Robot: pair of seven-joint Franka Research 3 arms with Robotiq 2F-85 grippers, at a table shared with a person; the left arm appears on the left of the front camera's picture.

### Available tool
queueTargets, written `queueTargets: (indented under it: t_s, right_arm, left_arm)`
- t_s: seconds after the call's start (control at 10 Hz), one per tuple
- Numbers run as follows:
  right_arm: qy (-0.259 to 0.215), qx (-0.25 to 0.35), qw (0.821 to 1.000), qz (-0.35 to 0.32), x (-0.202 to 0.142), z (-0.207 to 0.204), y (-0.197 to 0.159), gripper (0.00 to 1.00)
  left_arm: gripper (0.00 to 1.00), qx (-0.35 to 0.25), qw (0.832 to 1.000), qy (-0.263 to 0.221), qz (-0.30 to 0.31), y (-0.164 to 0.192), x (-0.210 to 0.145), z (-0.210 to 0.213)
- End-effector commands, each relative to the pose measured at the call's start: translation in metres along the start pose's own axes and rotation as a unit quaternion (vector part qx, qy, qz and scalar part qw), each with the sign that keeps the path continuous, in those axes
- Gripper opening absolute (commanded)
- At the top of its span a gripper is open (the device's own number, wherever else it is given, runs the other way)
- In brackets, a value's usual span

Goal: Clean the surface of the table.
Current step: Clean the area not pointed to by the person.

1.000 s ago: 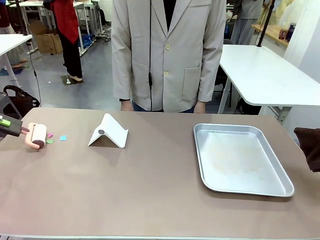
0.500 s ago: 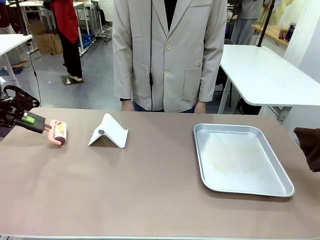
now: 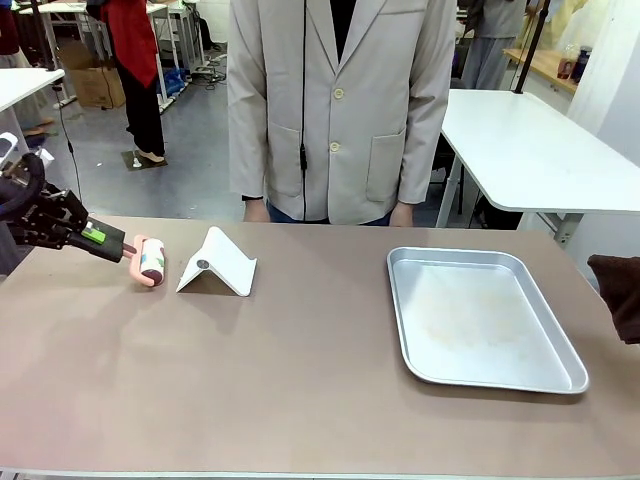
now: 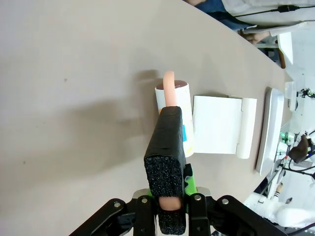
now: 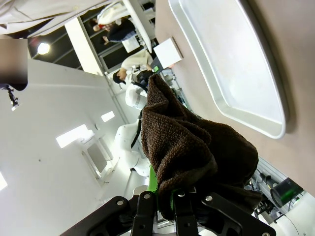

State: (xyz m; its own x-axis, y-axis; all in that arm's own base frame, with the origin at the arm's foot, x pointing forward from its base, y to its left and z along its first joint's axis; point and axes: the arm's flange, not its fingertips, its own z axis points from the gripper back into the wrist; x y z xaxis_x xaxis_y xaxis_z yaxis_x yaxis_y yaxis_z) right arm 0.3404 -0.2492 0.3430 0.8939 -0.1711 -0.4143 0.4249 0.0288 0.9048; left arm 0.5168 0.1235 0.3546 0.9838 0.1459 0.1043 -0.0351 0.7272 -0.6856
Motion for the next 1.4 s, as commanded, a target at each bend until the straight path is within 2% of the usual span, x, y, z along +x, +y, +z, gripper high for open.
queueTargets:
  t_s: [0.0, 0.1, 0.3, 0.5, 0.6, 0.8, 1.0, 1.3]
  right_arm:
    - [0.006, -0.001, 1.000, -0.004, -0.006, 0.000, 0.006, 0.11]
    - [0.006, -0.001, 1.000, -0.004, -0.006, 0.000, 0.006, 0.11]
    - [0.006, -0.001, 1.000, -0.004, -0.006, 0.000, 0.006, 0.11]
    - [0.006, -0.001, 1.000, -0.004, -0.006, 0.000, 0.006, 0.11]
    - [0.006, -0.001, 1.000, -0.004, -0.006, 0.000, 0.006, 0.11]
    - [0.006, -0.001, 1.000, -0.004, -0.006, 0.000, 0.006, 0.11]
    - [0.006, -0.001, 1.000, -0.004, -0.006, 0.000, 0.006, 0.11]
    - [0.006, -0.001, 1.000, -0.004, -0.006, 0.000, 0.006, 0.11]
  left_arm:
    - [0.22, 0.001, 1.000, 0.018, 0.006, 0.008, -0.007, -0.010]
    - [0.22, -0.015, 1.000, 0.009, 0.005, 0.006, -0.006, -0.001]
    - [0.22, -0.087, 0.996, -0.032, -0.008, -0.011, -0.015, 0.042]
    - [0.22, -0.159, 0.984, -0.073, -0.033, -0.031, -0.042, 0.095]
    - [0.22, -0.182, 0.980, -0.070, -0.042, -0.032, -0.060, 0.119]
    - [0.22, -0.219, 0.974, -0.033, -0.047, -0.016, -0.097, 0.151]
    - [0.22, -0.245, 0.967, -0.042, -0.048, 0.016, -0.143, 0.173]
    - [0.22, -0.261, 0.964, -0.035, -0.027, 0.064, -0.190, 0.166]
